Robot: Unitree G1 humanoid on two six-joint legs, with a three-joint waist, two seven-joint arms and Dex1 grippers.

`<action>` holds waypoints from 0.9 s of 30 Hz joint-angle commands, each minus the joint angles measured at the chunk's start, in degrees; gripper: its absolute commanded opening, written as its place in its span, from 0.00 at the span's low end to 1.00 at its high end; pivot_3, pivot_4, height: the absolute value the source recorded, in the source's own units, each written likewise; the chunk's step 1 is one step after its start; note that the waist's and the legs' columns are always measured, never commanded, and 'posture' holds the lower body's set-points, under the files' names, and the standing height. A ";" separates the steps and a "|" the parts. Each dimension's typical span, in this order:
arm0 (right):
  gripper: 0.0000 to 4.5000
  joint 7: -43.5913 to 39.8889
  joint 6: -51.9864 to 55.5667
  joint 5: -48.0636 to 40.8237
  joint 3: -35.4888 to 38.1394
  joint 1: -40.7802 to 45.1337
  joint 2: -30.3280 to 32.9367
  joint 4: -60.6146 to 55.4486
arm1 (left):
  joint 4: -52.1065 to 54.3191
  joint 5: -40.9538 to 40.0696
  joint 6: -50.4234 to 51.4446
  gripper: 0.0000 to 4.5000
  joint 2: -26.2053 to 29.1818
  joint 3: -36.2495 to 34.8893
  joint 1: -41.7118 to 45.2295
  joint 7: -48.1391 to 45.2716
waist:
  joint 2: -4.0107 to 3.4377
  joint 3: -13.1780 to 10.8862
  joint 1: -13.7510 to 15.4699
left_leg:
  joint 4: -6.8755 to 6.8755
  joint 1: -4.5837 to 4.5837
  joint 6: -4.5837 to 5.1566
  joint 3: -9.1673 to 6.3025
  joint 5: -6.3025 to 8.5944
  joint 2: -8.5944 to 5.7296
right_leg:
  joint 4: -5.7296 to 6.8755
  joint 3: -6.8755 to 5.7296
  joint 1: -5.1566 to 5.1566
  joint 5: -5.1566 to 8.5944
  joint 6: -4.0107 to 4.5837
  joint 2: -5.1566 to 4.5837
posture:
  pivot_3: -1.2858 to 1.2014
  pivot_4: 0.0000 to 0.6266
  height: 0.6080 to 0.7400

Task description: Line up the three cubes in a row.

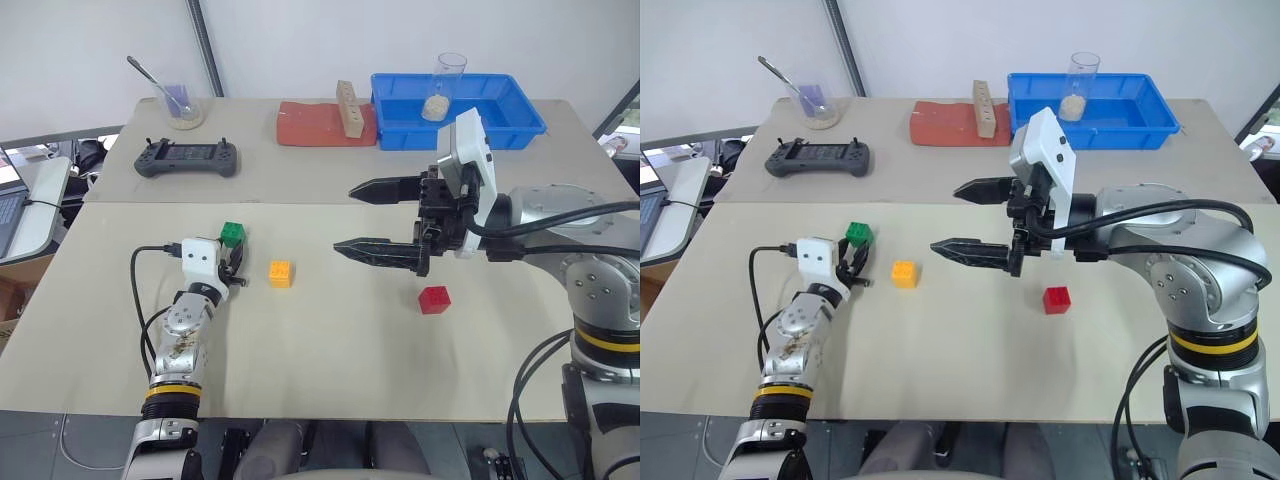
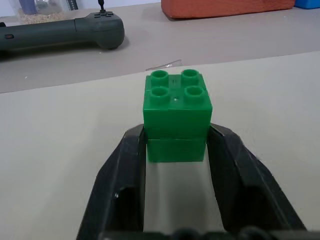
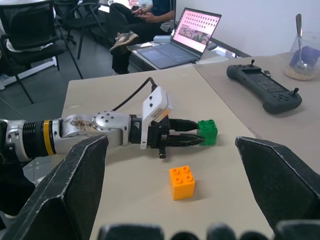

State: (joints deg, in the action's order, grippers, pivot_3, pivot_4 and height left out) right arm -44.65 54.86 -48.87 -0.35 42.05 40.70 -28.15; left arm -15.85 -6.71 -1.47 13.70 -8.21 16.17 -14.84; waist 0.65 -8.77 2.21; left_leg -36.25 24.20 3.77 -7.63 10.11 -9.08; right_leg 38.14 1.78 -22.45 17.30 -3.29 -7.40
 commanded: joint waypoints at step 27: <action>1.00 -13.97 -16.80 10.64 13.04 -26.55 16.88 -1.18 | 19.27 -11.25 15.34 0.28 10.72 26.46 14.29 -47.73 | 0.07 -0.05 -1.79 | -0.04 0.07 0.20 0.11 0.08 0.03 | -0.08 0.08 0.03 -0.02 -0.05 0.06 | 0.52 0.24 1.00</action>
State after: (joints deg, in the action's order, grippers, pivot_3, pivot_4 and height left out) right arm -58.84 39.16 -37.85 9.92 15.80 56.87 -27.21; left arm 4.86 -19.99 16.29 24.97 17.31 29.35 -62.61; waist 0.72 -8.81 0.42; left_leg -36.29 24.27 3.97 -7.52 10.19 -9.06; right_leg 38.06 1.86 -22.41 17.28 -3.34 -7.33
